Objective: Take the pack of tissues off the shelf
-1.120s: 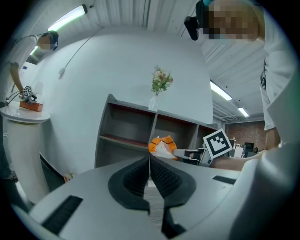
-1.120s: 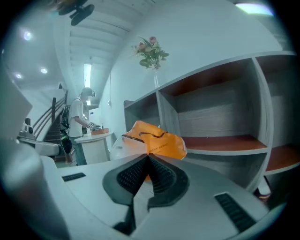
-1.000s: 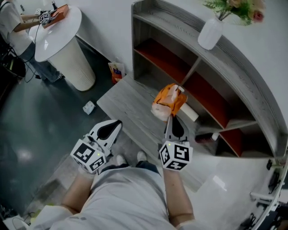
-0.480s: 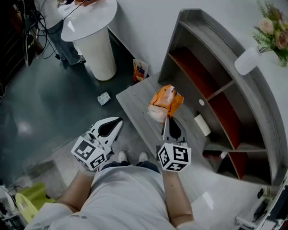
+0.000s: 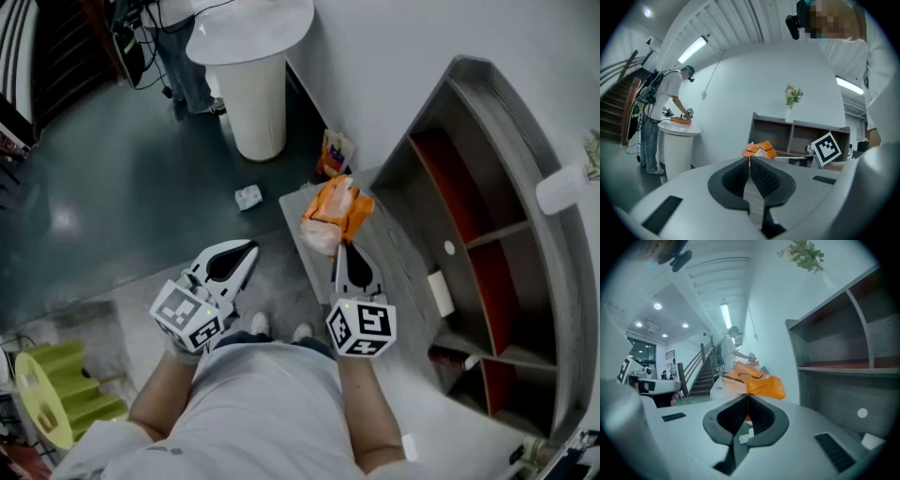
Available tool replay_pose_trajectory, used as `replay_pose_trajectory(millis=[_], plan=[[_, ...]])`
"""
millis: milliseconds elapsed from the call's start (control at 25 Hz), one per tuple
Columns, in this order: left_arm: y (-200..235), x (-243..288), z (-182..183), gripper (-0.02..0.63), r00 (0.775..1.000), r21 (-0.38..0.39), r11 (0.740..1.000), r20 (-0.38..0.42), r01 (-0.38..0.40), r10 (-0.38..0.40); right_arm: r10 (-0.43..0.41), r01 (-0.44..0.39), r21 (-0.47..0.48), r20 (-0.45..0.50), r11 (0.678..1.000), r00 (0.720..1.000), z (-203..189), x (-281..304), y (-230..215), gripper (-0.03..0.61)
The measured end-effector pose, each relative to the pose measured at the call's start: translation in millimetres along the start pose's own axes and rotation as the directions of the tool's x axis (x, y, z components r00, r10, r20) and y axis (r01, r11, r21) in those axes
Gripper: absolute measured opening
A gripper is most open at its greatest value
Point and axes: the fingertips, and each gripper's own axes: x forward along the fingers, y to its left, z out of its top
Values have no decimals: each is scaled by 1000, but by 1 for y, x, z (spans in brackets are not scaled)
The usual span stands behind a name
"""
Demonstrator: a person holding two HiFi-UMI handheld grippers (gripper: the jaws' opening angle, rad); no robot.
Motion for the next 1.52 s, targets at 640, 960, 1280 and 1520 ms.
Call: replay_pose_trajectory(millis=[640, 960, 1280, 1520], plan=[[43, -43, 0, 18, 984, -22, 984, 21, -176, 176, 318, -319, -44, -28, 947, 948, -9, 44, 96, 20], [51, -49, -1, 18, 980, -26, 980, 13, -198, 198, 394, -397, -101, -43, 912, 918, -9, 50, 123, 20], [53, -41, -2, 18, 981, -31, 981, 5, -192, 193, 388, -392, -136, -55, 910, 920, -10, 52, 125, 20], [50, -36, 1, 18, 984, -29, 984, 8, -178, 178, 391, -396, -127, -60, 910, 918, -12, 51, 123, 20]])
